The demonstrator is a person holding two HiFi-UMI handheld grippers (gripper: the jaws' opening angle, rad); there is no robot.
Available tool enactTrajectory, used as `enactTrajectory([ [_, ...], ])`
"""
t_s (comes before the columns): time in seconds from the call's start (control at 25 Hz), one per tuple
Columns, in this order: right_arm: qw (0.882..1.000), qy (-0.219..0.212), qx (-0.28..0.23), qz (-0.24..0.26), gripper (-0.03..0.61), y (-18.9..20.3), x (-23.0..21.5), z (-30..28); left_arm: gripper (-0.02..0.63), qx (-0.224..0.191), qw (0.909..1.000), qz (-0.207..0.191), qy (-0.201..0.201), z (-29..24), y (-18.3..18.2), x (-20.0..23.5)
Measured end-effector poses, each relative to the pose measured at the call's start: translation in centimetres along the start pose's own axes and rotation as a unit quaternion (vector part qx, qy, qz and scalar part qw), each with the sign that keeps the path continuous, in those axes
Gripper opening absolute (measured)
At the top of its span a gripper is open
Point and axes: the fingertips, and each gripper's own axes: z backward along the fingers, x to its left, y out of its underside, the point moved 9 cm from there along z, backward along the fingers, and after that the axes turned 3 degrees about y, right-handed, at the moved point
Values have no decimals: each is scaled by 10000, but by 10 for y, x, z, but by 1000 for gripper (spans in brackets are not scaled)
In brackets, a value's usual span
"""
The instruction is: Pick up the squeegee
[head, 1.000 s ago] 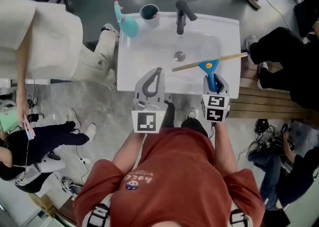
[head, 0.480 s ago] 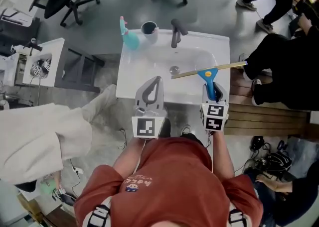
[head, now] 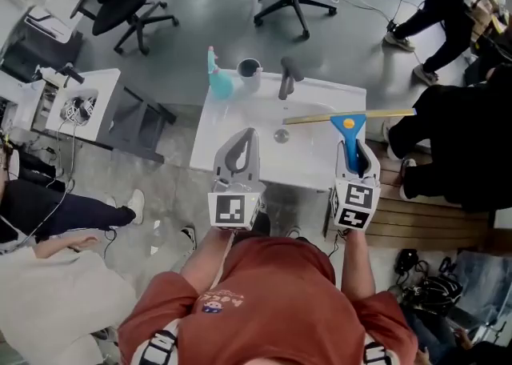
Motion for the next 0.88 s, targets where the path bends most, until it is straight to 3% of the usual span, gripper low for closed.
enactTrajectory([
  [0.52, 9875, 244, -1547, -186, 144, -95, -12, 43, 17, -664, 9973, -259, -177, -4, -63, 16],
  [0.72, 9673, 248, -2491, -404, 144, -121, -6, 59, 17, -1025, 9942, -211, -242, -4, -82, 25],
  [0.88, 9492, 285, -3122, -287, 144, -133, 5, 65, 17, -1255, 9911, -352, -264, -4, -90, 33],
])
